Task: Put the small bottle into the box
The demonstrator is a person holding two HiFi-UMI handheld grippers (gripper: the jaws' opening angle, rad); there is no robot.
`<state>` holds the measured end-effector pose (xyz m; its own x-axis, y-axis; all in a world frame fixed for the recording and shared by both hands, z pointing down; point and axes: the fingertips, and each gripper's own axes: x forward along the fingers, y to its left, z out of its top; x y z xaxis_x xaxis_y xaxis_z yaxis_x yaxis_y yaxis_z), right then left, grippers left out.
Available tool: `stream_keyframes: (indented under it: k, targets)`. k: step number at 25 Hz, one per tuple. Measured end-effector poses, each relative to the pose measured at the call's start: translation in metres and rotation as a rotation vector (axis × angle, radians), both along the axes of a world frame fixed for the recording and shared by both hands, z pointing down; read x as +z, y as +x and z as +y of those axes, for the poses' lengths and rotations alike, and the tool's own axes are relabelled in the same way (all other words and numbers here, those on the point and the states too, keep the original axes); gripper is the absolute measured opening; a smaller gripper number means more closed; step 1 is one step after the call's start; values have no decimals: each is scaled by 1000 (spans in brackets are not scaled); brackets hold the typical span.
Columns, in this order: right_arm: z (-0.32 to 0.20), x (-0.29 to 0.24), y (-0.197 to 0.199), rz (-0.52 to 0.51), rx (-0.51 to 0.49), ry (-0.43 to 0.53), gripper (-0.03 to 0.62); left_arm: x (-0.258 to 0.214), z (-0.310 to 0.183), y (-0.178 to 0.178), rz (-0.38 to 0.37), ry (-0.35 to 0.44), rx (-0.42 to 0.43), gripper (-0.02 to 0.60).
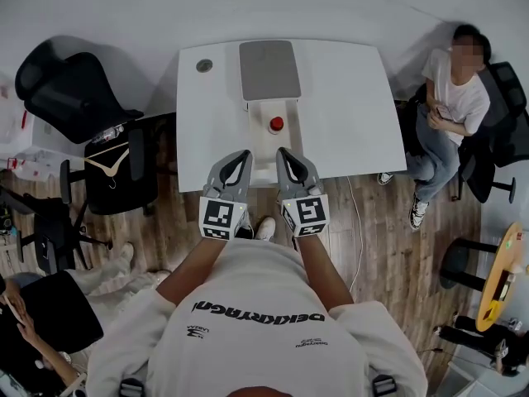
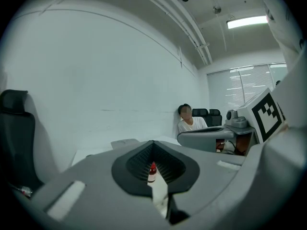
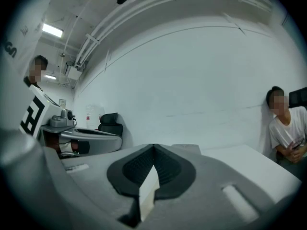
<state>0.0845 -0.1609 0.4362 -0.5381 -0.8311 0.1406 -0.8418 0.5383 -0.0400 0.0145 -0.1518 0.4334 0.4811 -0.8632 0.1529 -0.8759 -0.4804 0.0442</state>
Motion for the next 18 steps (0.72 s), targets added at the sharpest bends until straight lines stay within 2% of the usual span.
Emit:
stream_keyframes:
  k: [3,10,14,18]
  targets:
    - [3,0,-9,17,-35,9,-5,1,-1,-3,-5,0,9,6]
    - [2,-4,-7,3,-51,16,-5,-1,-2,0,4,4,34,6]
    - [6,-3,-5,-6,-64,12,-5,1,0,3,32,-19,55,6]
    - [1,-7,3,-6,-61,26,-5,-5,-5,13,50,-7,77,6]
